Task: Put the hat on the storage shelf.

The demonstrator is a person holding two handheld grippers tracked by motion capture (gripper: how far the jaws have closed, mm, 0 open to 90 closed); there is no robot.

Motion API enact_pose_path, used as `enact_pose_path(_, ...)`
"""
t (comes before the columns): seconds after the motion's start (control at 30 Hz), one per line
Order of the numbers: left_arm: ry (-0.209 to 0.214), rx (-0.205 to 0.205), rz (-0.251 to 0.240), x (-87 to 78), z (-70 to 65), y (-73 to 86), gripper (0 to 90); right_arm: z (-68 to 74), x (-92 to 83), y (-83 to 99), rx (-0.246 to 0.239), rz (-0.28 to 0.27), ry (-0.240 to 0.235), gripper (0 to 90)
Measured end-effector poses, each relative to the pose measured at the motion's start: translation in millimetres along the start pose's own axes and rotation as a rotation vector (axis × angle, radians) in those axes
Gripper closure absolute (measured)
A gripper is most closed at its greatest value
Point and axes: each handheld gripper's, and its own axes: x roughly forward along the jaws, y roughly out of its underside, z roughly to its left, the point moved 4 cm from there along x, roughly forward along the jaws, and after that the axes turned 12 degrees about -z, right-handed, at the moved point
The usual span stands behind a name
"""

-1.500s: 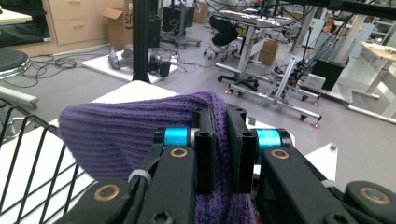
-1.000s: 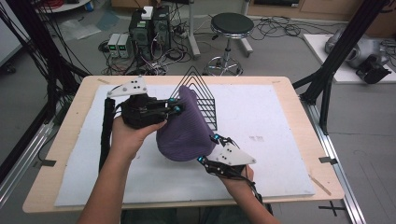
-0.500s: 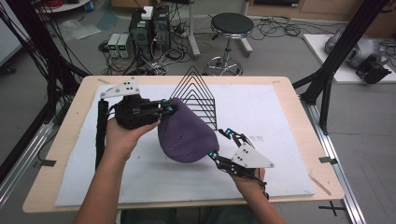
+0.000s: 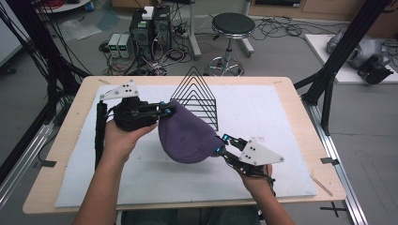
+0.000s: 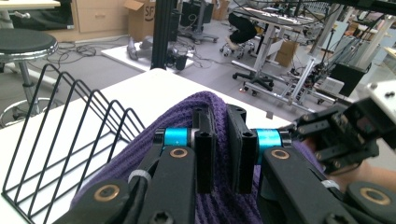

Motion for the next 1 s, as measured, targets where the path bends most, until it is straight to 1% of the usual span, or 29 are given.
enact_pose_path(0.07, -0.002, -0.004, 0.009, -0.5, 1.5, 2.2, 82.4, -3.4, -1.1, -2.5, 0.012, 0.001, -0.015, 80.6)
enact_pose_path(0.1, -0.001, -0.012, 0.011, -0.4, 2.2, 3.7, 82.3, -7.0, -2.3, -5.5, 0.015, 0.002, -0.029, 80.7)
enact_pose_path(0.2, -0.004, -0.018, 0.011, -0.8, 2.8, 4.9, 82.2, -9.0, -2.9, -8.7, 0.009, 0.008, -0.040, 80.8)
enact_pose_path(0.3, -0.004, -0.022, 0.015, -2.9, 5.4, 6.9, 82.0, -10.1, -4.4, -16.9, -0.003, 0.002, -0.055, 80.8)
enact_pose_path(0.37, -0.006, -0.028, 0.013, -3.9, 6.1, 7.9, 82.0, -11.2, -5.0, -20.1, -0.012, -0.004, -0.052, 80.9)
enact_pose_path(0.47, -0.004, -0.030, 0.013, -4.7, 6.5, 8.7, 82.0, -12.0, -5.2, -22.4, -0.012, -0.005, -0.055, 81.0)
enact_pose_path(0.5, 0.003, -0.030, 0.011, -6.2, 7.4, 9.3, 82.0, -12.6, -5.8, -24.3, 0.001, -0.013, -0.059, 81.1)
enact_pose_path(0.73, 0.004, -0.034, 0.013, -8.8, 8.9, 10.9, 82.0, -14.2, -6.2, -28.7, -0.006, -0.012, -0.065, 81.6)
enact_pose_path(0.9, 0.004, -0.038, 0.009, -10.0, 9.7, 11.7, 82.0, -16.4, -5.9, -33.6, -0.019, -0.016, -0.071, 81.7)
enact_pose_path(1.0, 0.004, -0.038, 0.010, -10.3, 10.0, 12.6, 82.0, -17.1, -5.9, -34.4, -0.016, -0.015, -0.068, 81.7)
